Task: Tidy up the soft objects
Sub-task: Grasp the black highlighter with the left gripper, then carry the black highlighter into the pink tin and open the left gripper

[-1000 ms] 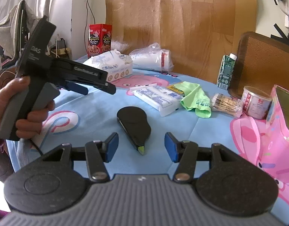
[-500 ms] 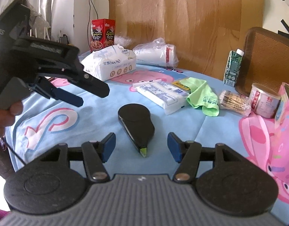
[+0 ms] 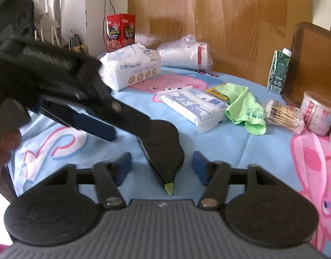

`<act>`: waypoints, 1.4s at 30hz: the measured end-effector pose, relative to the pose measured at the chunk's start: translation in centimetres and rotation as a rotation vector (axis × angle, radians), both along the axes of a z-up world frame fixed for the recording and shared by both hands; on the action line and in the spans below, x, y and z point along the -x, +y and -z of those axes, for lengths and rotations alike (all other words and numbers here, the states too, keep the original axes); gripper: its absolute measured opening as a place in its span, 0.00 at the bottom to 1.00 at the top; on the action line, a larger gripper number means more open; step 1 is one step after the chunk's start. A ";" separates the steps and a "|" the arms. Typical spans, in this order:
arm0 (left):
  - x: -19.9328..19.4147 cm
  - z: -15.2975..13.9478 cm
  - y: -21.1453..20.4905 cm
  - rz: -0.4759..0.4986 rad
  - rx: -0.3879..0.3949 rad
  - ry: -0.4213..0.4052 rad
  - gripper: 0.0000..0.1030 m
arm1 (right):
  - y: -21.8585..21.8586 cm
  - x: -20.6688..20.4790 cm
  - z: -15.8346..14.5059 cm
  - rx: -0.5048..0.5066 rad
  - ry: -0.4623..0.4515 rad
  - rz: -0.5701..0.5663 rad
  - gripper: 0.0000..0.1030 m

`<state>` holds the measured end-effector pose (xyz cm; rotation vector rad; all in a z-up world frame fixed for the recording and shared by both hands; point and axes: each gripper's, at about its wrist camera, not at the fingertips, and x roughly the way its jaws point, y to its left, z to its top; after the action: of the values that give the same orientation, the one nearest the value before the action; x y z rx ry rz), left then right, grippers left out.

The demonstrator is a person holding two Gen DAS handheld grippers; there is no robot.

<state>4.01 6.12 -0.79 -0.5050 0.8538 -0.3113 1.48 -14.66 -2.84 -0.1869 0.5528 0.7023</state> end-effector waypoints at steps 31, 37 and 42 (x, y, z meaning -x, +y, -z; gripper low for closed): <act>-8.4 -8.5 -28.4 0.504 -0.095 -0.241 0.54 | -20.2 -0.2 -5.7 -0.063 -0.343 0.596 0.40; -8.4 -7.1 -30.1 0.504 -0.134 -0.231 0.64 | -23.3 -1.6 -3.9 -0.009 -0.322 0.765 0.48; -7.8 -7.1 -26.7 0.442 -0.129 -0.242 0.71 | -23.7 -1.0 -4.0 -0.059 -0.323 0.813 0.51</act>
<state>11.82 -20.54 6.28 -0.1485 0.7372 -0.7027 2.50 -38.31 1.17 -0.0075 0.2552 -0.1061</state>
